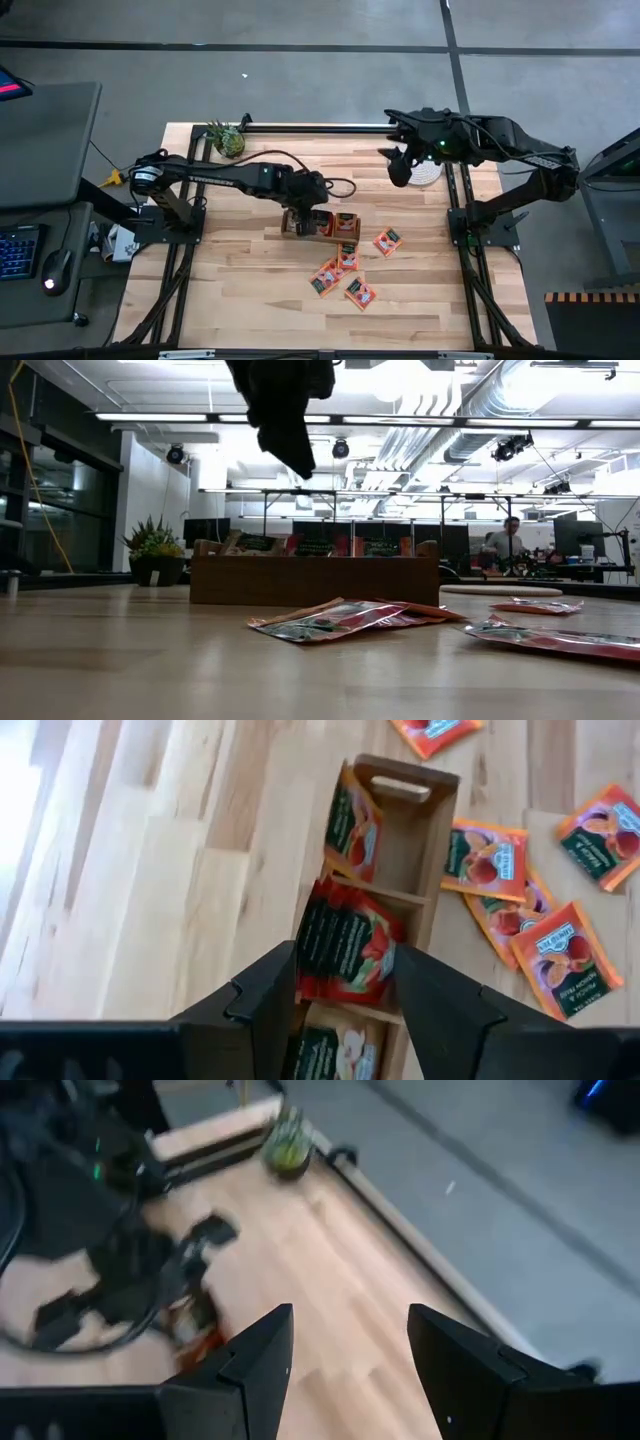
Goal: Pick & Place Tea
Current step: Put the orange tea bag into the right section of the brown wooden organizer
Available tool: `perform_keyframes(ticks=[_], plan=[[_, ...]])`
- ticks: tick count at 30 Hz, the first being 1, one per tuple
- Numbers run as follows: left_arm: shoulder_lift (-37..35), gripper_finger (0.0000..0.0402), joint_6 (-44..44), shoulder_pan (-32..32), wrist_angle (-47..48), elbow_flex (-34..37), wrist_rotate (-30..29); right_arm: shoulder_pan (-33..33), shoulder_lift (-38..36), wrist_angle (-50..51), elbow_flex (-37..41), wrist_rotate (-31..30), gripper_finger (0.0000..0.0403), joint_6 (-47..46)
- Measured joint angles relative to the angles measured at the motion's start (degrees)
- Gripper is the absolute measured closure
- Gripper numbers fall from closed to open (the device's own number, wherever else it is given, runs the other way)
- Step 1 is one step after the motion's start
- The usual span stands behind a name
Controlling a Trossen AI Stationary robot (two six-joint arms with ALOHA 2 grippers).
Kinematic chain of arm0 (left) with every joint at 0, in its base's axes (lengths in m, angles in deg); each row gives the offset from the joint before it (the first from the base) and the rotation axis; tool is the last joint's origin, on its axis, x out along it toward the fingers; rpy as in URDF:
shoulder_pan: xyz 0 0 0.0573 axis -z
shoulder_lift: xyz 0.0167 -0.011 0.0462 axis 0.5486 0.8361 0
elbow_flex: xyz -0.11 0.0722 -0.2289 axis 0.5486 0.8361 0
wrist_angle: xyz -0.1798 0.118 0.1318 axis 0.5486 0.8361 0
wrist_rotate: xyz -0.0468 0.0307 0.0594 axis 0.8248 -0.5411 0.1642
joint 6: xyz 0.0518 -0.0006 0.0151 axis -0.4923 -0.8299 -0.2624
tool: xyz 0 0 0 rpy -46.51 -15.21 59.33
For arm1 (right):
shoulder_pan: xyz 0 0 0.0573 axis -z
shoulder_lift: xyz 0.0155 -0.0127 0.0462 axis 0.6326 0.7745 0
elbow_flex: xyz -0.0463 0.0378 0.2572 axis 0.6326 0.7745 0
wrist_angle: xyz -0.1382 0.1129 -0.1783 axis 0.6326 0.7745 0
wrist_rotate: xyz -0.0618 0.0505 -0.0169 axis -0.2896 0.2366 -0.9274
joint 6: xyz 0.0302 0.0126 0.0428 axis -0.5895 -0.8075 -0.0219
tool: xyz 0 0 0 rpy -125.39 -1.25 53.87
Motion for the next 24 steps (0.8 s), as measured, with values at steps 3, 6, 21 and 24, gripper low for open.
perform_keyframes(ticks=[3, 6, 21, 24], plan=[[-0.8, 0.0234, 3.2, 0.3, 0.8, -0.2, -0.2, 0.0, 0.0, 5.0, 0.0, 4.4, 0.0208, -4.4], [-4.4, 0.0234, 4.9, 1.3, 1.8, 1.1, -1.9, -1.0, 0.0, 10.5, 0.0, 6.5, 0.0208, -7.2], [-17.2, 0.0235, 24.6, 11.4, -11.9, 18.6, -9.7, -22.1, -0.8, 20.6, 3.0, -7.3, 0.0208, -18.9], [-17.1, 0.0235, 28.3, 14.9, -12.1, 19.7, -11.1, -25.8, -2.9, 16.9, 10.7, -8.8, 0.0208, -23.5]])
